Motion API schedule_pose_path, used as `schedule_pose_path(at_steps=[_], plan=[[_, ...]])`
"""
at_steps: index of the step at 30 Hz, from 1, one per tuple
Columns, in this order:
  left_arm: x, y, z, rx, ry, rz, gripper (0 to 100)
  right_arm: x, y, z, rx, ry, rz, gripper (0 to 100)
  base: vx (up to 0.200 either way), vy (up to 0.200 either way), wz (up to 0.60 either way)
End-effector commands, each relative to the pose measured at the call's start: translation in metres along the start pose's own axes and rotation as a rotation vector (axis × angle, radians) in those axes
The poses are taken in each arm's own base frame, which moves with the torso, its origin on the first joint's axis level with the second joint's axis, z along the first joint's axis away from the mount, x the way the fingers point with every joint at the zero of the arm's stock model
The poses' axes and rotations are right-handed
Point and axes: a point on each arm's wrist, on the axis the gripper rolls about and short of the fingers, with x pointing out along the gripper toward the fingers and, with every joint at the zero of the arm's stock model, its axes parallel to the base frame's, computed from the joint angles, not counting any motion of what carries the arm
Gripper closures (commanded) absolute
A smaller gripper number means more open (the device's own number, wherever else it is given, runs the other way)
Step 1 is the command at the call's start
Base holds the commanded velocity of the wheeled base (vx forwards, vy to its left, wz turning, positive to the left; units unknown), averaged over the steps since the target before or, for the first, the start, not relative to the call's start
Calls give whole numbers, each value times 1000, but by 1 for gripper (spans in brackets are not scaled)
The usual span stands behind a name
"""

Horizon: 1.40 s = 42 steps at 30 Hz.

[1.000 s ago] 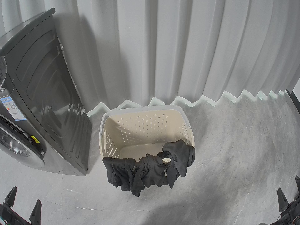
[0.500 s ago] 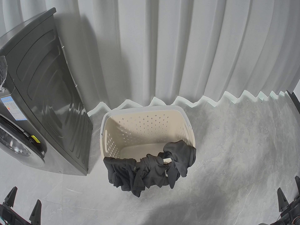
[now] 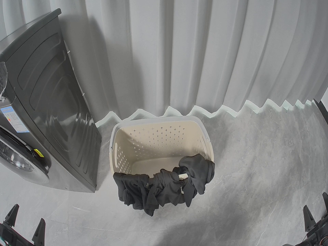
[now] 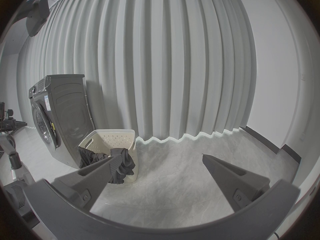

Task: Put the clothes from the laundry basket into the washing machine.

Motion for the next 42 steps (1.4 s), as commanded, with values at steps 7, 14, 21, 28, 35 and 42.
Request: schedule_pose_path(at_steps=[7,14,21,28,35,42], plan=[[0,0,-5,-3,-2,1,0,1,0,-5,0,9,0,0,143,0,0],[0,0,-5,-1,-2,1,0,1,0,-5,0,9,0,0,29,0,0],[0,0,-5,-4,-2,1,0,1,0,-5,0,9,0,0,114,0,0],[0,0,-5,-1,-2,1,0,1,0,-5,0,9,0,0,143,0,0],[0,0,-5,-1,-2,1,0,1,0,-5,0,9,0,0,0,0,0],[0,0,-5,-3,-2,1,0,1,0,-5,0,9,0,0,0,-86,0]])
